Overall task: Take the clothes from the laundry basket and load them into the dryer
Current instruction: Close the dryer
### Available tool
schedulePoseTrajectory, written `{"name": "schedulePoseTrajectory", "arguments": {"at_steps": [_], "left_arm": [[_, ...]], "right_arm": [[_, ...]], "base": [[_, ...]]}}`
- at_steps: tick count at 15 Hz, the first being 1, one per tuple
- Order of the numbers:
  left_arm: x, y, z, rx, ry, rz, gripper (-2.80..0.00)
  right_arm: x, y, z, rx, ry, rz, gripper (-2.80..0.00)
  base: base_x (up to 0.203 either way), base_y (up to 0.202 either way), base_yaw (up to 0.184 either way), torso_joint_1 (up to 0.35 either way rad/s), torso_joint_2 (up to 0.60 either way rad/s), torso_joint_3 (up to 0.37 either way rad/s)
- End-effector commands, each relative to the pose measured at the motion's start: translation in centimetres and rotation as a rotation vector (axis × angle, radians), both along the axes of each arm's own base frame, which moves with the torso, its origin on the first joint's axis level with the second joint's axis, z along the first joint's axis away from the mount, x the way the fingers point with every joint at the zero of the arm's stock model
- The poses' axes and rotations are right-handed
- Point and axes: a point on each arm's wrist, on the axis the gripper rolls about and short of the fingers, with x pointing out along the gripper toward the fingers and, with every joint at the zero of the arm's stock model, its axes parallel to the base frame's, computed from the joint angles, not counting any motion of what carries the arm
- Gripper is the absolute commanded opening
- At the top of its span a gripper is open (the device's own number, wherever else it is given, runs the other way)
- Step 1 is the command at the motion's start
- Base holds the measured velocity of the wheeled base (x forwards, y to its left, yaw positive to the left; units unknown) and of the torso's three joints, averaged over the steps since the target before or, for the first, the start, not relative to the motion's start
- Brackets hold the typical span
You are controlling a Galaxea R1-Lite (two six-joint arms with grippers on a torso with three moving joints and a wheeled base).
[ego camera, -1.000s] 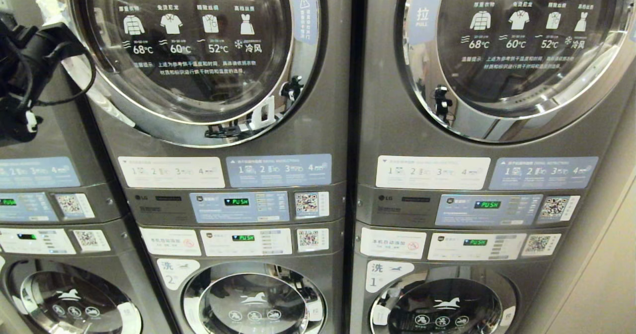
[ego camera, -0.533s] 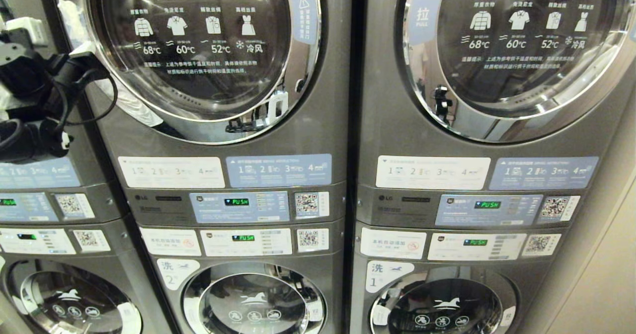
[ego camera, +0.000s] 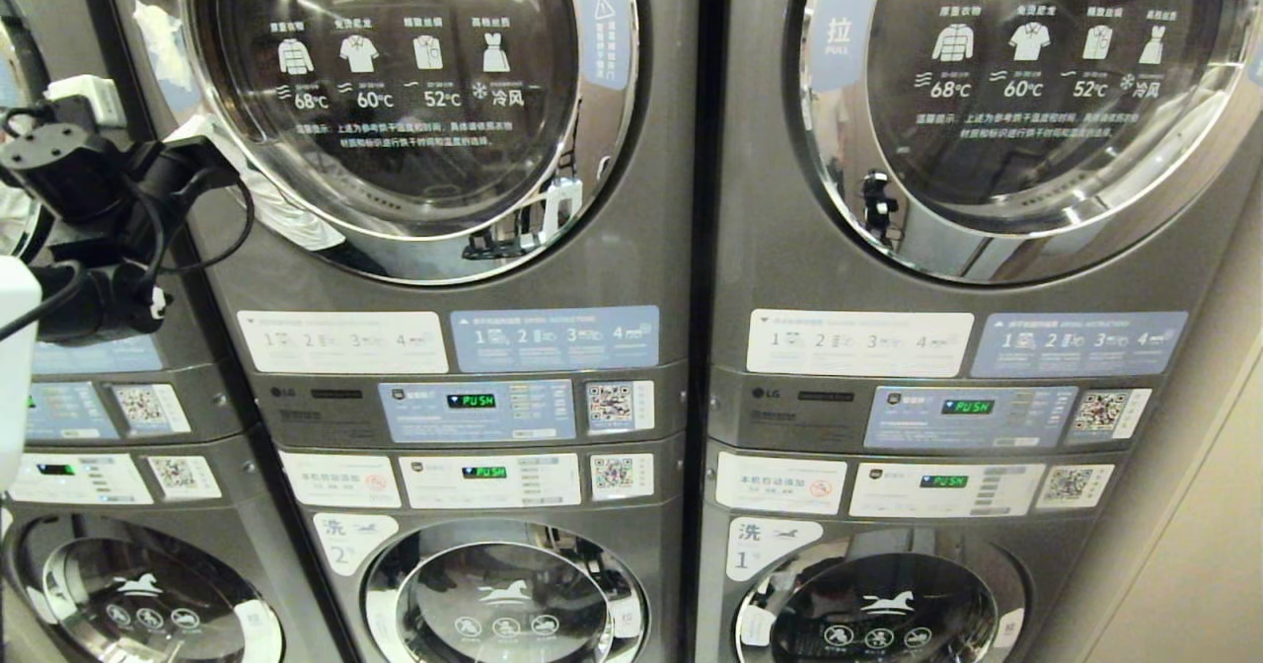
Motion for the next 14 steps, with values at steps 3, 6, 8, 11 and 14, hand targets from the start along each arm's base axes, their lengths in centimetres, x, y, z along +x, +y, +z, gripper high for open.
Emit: {"name": "schedulePoseTrajectory", "arguments": {"at_steps": [3, 6, 8, 11, 14], "left_arm": [[0.7, -0.3, -1.2, 0.004, 0.024, -0.034, -2.8], [1.1, -1.1, -1.6, 0.013, 0.035, -0.07, -2.8], [1.4, -2.2, -1.9, 0.012, 0.04, -0.096, -2.8], [1.9, -2.6, -2.7, 0.017, 0.057, -0.115, -2.8], [2.1, -2.6, -3.3, 0.016, 0.067, -0.106, -2.8]], "right_arm": [[0.0, 0.0, 0.0, 0.0, 0.001, 0.0, -2.8], [0.0, 0.0, 0.0, 0.0, -0.001, -0.002, -2.8], [0.0, 0.0, 0.0, 0.0, 0.001, 0.0, -2.8], [0.0, 0.0, 0.0, 0.0, -0.001, 0.0, -2.8], [0.0, 0.0, 0.0, 0.0, 0.0, 0.0, -2.8]], "base": [[0.0, 0.0, 0.0, 0.0, 0.0, 0.0], [0.0, 0.0, 0.0, 0.0, 0.0, 0.0], [0.0, 0.0, 0.0, 0.0, 0.0, 0.0], [0.0, 0.0, 0.0, 0.0, 0.0, 0.0], [0.0, 0.0, 0.0, 0.0, 0.0, 0.0]]}}
